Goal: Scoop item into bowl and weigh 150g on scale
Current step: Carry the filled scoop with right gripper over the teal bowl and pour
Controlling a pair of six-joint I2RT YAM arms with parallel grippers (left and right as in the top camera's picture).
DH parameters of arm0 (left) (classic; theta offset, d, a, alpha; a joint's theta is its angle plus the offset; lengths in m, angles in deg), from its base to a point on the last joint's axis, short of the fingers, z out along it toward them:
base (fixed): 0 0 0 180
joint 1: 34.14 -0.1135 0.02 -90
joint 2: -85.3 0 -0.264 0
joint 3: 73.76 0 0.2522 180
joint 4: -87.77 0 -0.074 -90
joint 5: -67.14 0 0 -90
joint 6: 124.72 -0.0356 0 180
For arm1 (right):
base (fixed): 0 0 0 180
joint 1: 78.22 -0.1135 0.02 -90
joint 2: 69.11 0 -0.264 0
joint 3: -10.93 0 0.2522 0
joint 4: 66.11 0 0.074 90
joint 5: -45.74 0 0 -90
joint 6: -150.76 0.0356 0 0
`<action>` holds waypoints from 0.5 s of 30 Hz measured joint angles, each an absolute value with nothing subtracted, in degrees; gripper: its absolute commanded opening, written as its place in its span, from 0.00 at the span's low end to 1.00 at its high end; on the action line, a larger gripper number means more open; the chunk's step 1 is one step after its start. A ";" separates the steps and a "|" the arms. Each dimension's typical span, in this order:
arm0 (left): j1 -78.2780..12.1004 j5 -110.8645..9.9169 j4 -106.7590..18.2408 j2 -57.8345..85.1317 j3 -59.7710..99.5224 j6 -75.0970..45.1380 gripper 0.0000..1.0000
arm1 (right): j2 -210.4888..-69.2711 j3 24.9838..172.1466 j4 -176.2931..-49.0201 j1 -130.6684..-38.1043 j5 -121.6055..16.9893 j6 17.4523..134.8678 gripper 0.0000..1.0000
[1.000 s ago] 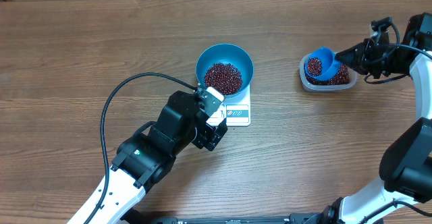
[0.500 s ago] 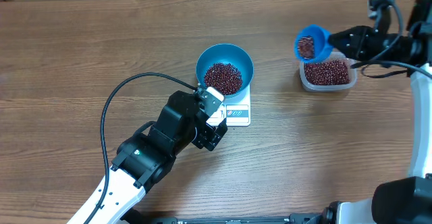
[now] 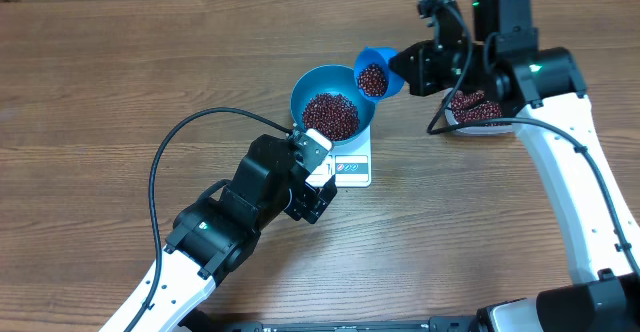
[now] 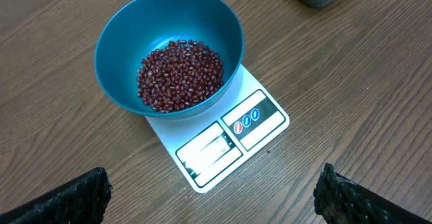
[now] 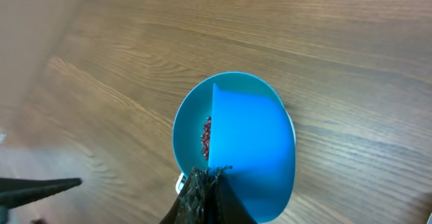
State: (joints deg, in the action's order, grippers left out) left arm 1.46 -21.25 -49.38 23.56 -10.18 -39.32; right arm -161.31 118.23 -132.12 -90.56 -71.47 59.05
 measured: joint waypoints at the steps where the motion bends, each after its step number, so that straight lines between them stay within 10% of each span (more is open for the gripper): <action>1: 1.46 -21.25 -49.38 23.56 -10.18 -39.32 0.99 | -161.31 118.23 -131.75 -91.72 -69.17 59.07 0.04; 15: 1.46 -21.25 -49.38 23.56 -10.18 -39.32 1.00 | -161.31 118.23 -129.87 -104.75 -46.11 59.09 0.04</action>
State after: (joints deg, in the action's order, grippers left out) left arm 1.46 -21.25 -49.38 23.56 -10.18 -39.32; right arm -161.31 118.23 -129.87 -104.75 -46.11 59.09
